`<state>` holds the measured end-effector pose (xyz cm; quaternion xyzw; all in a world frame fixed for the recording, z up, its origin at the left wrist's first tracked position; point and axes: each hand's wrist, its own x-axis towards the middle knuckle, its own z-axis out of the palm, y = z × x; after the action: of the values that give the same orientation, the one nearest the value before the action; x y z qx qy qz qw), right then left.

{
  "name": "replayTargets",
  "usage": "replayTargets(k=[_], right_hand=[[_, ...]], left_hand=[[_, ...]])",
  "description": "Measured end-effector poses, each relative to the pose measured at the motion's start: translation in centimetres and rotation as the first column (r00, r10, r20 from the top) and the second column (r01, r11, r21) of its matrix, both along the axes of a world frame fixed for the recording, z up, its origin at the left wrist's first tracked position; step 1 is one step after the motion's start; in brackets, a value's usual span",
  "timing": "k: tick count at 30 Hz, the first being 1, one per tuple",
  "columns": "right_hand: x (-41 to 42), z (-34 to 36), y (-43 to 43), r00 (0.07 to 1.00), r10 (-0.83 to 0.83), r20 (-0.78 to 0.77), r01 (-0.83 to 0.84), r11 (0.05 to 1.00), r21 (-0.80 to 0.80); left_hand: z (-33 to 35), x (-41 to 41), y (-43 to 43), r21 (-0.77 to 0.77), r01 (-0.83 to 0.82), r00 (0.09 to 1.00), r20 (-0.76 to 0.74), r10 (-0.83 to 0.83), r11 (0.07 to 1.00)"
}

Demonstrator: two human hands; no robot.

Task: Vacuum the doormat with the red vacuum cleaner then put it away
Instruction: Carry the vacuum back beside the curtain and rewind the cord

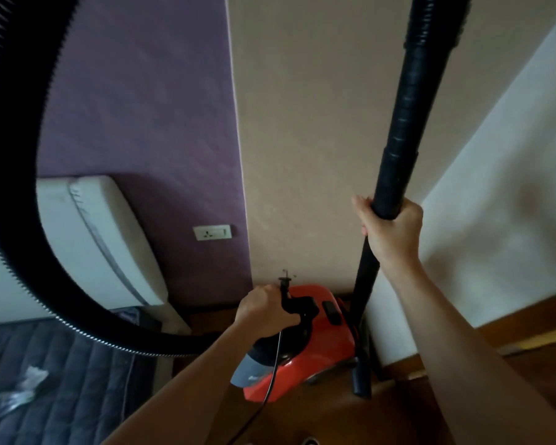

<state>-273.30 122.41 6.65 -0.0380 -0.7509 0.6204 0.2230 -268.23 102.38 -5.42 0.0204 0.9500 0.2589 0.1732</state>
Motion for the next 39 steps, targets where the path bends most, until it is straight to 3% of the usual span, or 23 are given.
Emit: replayTargets(k=[6, 22, 26, 31, 35, 39], right_hand=[[5.0, 6.5, -0.1, 0.998, -0.032, -0.056, 0.03, 0.999, -0.026], [11.0, 7.8, 7.3, 0.971, -0.211, -0.113, 0.206, 0.977, -0.056], [12.6, 7.3, 9.3, 0.947, -0.308, -0.085, 0.306, 0.951, -0.045], [14.4, 6.6, 12.2, 0.89, -0.454, -0.048, 0.451, 0.891, -0.06], [16.0, 6.5, 13.7, 0.824, -0.566, -0.04, 0.563, 0.824, -0.066], [19.5, 6.7, 14.2, 0.713, -0.7, -0.049, 0.7, 0.714, -0.008]], left_hand=[[6.9, 2.8, -0.5, -0.019, 0.001, 1.0, -0.031, -0.001, 1.0], [11.4, 4.5, 5.3, -0.085, 0.062, 0.991, -0.113, -0.071, 0.994], [11.3, 3.4, 7.4, -0.062, 0.15, 0.982, -0.103, -0.156, 0.987], [10.5, 1.6, 11.2, 0.096, 0.323, 0.946, -0.031, -0.322, 0.941], [9.7, 0.3, 14.4, 0.175, 0.487, 0.869, 0.001, -0.495, 0.856], [9.3, -0.2, 17.6, 0.152, 0.64, 0.763, -0.015, -0.646, 0.753]])
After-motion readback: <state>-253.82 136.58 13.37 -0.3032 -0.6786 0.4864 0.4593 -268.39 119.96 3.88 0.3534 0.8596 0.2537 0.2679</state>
